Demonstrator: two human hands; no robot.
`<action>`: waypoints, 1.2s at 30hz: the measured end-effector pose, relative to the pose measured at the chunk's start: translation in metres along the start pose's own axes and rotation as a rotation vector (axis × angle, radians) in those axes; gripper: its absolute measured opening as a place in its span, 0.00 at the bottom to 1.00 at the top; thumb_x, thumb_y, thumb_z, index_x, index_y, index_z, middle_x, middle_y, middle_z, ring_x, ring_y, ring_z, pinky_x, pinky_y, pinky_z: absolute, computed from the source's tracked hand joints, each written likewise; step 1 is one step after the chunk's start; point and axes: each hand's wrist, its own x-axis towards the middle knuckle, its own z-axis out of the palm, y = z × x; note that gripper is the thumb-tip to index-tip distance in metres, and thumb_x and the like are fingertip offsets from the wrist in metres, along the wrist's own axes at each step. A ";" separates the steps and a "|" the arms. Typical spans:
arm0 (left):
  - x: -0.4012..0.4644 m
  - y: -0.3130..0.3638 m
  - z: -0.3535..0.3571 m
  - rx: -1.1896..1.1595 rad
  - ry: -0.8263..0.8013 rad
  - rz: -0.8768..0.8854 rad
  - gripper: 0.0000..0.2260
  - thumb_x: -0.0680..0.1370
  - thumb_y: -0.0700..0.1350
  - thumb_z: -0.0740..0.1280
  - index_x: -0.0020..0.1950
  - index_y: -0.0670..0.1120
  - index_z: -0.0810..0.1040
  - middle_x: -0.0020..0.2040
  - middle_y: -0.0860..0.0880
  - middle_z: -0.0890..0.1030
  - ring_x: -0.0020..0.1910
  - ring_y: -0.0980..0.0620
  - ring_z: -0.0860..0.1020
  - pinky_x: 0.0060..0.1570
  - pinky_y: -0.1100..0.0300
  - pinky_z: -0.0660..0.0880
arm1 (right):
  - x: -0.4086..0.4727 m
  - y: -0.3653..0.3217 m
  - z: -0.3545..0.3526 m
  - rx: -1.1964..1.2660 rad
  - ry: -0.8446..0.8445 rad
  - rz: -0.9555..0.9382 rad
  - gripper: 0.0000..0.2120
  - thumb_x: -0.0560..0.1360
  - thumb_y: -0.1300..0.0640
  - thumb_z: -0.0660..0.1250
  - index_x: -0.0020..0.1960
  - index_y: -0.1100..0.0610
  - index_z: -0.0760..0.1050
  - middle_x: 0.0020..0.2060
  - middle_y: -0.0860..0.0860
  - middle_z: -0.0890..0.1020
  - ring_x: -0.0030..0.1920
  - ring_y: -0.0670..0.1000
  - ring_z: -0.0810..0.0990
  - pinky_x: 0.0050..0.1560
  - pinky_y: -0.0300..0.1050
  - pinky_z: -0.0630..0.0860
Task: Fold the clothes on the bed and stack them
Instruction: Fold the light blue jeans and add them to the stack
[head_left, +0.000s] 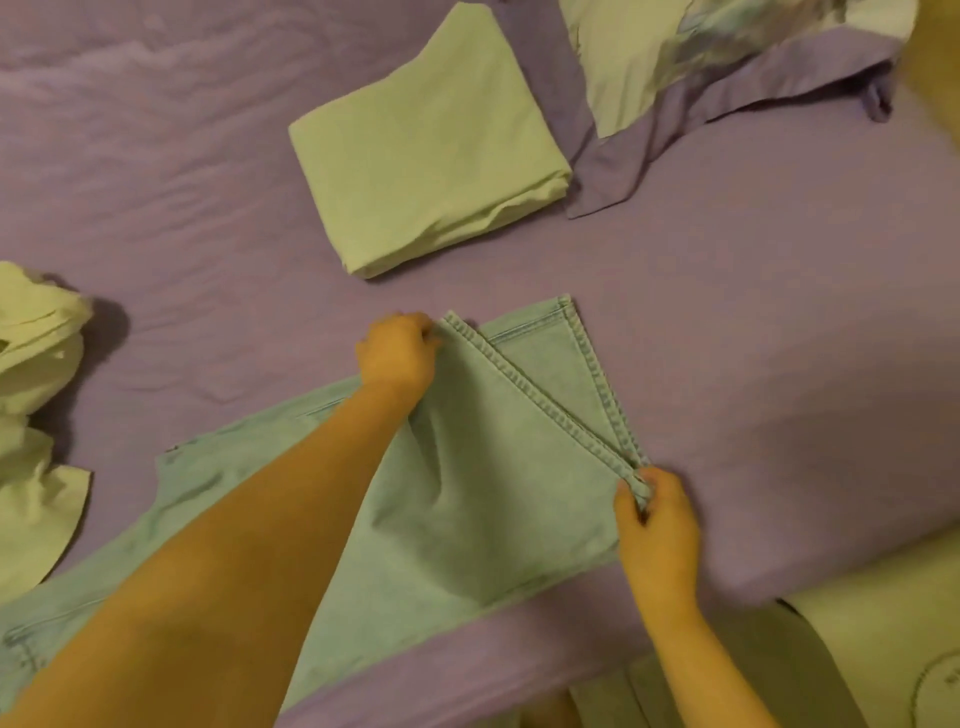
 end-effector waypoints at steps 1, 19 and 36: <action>-0.002 0.011 -0.004 0.003 0.063 0.090 0.09 0.80 0.47 0.62 0.52 0.44 0.80 0.48 0.42 0.80 0.49 0.39 0.76 0.48 0.50 0.71 | -0.002 0.001 -0.006 0.016 0.015 0.027 0.05 0.74 0.63 0.67 0.48 0.58 0.72 0.40 0.56 0.77 0.38 0.55 0.72 0.34 0.41 0.67; -0.067 0.065 0.069 0.038 0.176 0.326 0.17 0.77 0.37 0.67 0.66 0.42 0.75 0.69 0.38 0.70 0.69 0.34 0.66 0.65 0.37 0.67 | 0.031 0.013 -0.017 -0.421 -0.165 -0.122 0.26 0.77 0.49 0.64 0.70 0.62 0.67 0.62 0.59 0.74 0.57 0.62 0.75 0.52 0.53 0.74; -0.191 -0.078 0.091 0.216 -0.277 -0.036 0.41 0.72 0.76 0.44 0.78 0.53 0.51 0.76 0.42 0.58 0.73 0.36 0.57 0.58 0.28 0.64 | 0.015 -0.035 0.041 -0.938 -0.465 -0.867 0.30 0.72 0.42 0.54 0.71 0.53 0.62 0.70 0.60 0.66 0.70 0.61 0.61 0.64 0.60 0.59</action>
